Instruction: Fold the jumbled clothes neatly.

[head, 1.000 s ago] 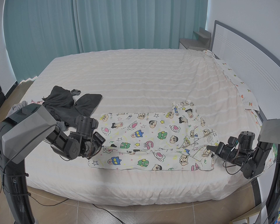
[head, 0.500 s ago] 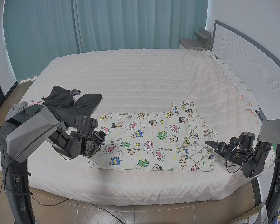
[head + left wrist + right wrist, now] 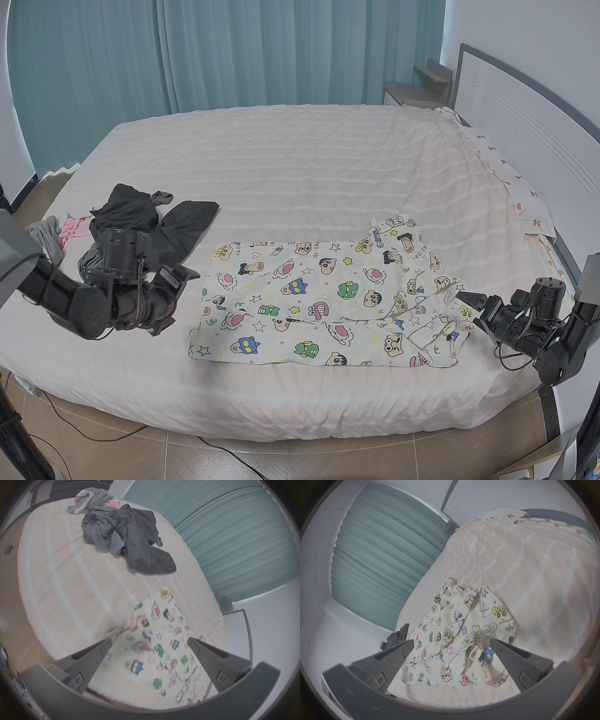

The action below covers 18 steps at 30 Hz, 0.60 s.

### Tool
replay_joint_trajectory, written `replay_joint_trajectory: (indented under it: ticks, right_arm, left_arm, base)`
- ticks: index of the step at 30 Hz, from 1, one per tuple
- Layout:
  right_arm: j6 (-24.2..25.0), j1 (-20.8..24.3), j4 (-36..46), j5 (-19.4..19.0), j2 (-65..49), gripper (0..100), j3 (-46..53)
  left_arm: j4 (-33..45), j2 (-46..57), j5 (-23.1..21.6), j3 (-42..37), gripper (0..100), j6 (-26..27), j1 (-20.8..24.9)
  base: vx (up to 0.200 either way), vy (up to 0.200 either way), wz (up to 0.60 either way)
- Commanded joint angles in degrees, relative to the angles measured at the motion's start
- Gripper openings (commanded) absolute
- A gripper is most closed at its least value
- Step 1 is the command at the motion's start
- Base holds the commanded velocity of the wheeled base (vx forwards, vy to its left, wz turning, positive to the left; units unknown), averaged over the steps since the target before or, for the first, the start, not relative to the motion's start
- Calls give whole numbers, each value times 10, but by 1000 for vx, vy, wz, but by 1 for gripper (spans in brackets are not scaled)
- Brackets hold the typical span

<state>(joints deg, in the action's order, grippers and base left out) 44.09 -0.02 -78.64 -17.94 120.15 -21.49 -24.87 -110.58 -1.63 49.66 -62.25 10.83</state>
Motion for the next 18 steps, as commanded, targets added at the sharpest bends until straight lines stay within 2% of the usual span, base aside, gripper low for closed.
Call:
replay_joint_trajectory:
  ticks: [1, 3, 6, 7, 9, 12, 16, 18]
  right_arm:
    - [82, 91, 1, 70, -24, 100, 36]
    - [82, 115, -4, 101, 3, 100, 32]
    - [84, 142, -3, 143, 28, 100, 22]
    - [84, 153, -2, 155, 42, 100, 18]
    - [85, 166, -4, 168, 62, 100, 15]
    - [85, 169, -3, 186, 82, 100, 6]
    - [86, 169, -4, 189, 100, 100, -10]
    - [86, 169, -5, 190, 103, 100, -17]
  left_arm:
    - [-4, 179, -105, -170, 100, -8, -19]
    - [-4, 204, -153, -208, 100, -24, -21]
    - [-22, 224, -251, -262, 100, -26, -39]
    - [-48, 224, -302, -284, 100, -25, -55]
    - [-97, 224, -353, -315, 100, -24, -79]
    - [-154, 218, -390, -349, 100, -23, -98]
    - [-219, 185, -398, -380, 100, -19, -99]
    - [-228, 179, -397, -383, 100, -17, -100]
  base:
    - [0, 0, 0]
    - [0, 0, 0]
    - [0, 0, 0]
    - [0, 0, 0]
    - [0, 0, 0]
    - [0, 0, 0]
    - [0, 0, 0]
    - [0, 0, 0]
